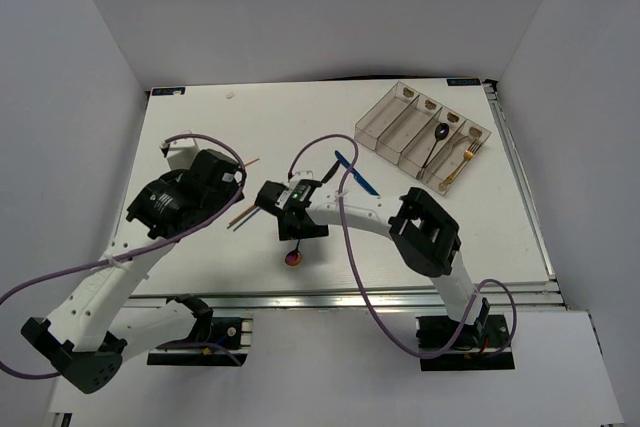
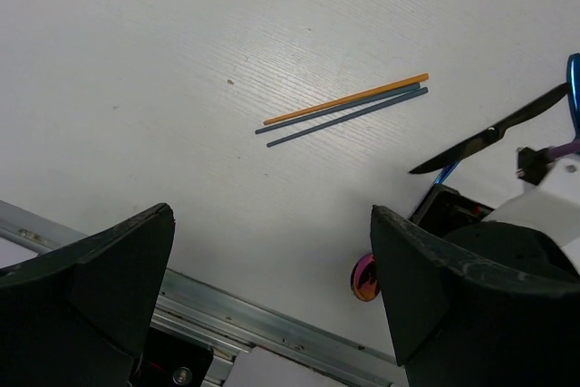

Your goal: Sort the eating utensils into containers

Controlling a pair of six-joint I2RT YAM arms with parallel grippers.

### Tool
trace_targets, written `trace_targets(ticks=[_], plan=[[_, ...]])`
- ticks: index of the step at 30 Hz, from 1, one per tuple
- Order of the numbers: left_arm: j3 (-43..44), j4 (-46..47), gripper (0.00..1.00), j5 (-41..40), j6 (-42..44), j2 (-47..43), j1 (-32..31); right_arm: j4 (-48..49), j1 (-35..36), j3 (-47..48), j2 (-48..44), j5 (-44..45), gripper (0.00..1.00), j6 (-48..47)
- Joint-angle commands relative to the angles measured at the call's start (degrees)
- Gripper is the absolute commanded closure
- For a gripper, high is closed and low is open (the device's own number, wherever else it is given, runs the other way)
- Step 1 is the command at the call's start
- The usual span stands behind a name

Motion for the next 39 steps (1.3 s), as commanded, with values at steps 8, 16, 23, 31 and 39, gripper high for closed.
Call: trace_targets(ticks=[8,16,23,31,39], plan=[[0.02,-2.21,0.02,1.32,2.72,-6.22,0.02,7.17,0.53,-5.56,4.14,-3.56,0.48,6.59],[1.25,-3.62,0.02,1.15,5.8,-6.93,0.02,5.87,0.0,-9.43,6.34,-4.97,0.92,9.93],[0.9,-2.48,0.02,2.2,6.94,-7.19,0.11,4.64,0.26,-14.26,1.26,-5.41,1.0,12.65],[0.63,-0.37,0.02,3.08,7.03,-6.75,0.02,6.38,-0.09,-22.08,-14.9,-5.5,1.0,13.81],[-0.42,2.09,0.02,3.34,5.89,-6.05,0.02,7.18,-2.54,-25.95,-26.61,-4.79,1.0,12.93]])
